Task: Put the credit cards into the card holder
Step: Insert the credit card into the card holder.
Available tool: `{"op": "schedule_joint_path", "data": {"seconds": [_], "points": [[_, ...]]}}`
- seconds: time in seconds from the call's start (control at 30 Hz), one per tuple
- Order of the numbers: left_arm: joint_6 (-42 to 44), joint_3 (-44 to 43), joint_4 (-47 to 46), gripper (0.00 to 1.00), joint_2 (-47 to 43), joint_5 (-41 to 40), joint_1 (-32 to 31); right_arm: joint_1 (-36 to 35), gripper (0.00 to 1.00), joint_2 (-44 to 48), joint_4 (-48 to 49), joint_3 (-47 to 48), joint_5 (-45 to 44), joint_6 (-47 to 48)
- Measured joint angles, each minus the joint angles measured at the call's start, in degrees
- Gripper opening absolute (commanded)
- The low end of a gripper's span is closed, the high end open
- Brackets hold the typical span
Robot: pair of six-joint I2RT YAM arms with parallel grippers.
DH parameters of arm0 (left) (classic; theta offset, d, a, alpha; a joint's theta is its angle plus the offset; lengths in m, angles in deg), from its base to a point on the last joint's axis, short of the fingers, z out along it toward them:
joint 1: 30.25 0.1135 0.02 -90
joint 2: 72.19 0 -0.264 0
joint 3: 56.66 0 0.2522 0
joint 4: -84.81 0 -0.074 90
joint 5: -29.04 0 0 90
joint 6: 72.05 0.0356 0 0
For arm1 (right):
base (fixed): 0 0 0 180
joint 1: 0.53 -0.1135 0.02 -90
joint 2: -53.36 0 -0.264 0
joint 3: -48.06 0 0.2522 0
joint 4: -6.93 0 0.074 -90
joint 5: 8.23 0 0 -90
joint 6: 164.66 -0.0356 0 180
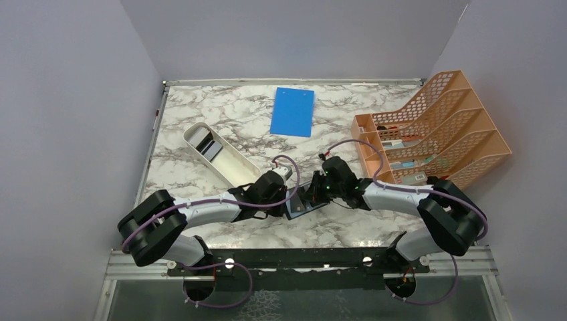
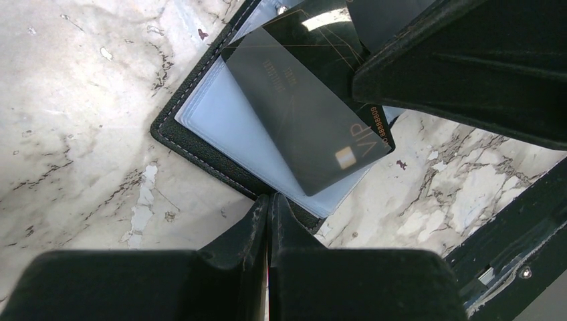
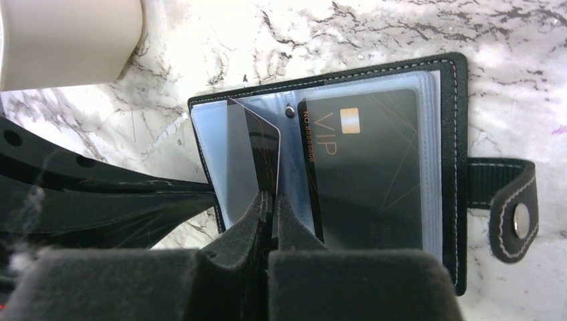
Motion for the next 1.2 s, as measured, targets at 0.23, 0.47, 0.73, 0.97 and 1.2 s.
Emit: {"op": "schedule_joint_path", "data": {"seconds": [0.23, 0.47, 0.73, 0.97, 1.2], "points": [[0.17, -0.83, 0.02, 0.05, 0.98, -0.37, 0.00, 2.56, 0.01, -4.31, -3.52, 3.10, 4.09, 4.92], [0.22, -0.90, 0.04, 0.05, 1.09, -0.76, 0.00, 5.60, 0.01, -6.08, -5.95, 5.27, 9.07, 9.55], [0.20, -0.92, 0.02, 0.05, 1.16, -0.79, 0.00, 5.95, 0.01, -7.58, -8.87, 7.48, 11.28, 12.94], [0.22, -0.94, 0.02, 0.05, 1.16, -0.81, 0.00, 6.36, 0.01, -9.22, -10.29, 9.14, 13.05, 14.56], [0.22, -1.01, 0.11, 0.05, 1.16, -0.83, 0.00, 6.40, 0.01, -10.99, -11.15, 11.13, 14.91, 16.74]]}}
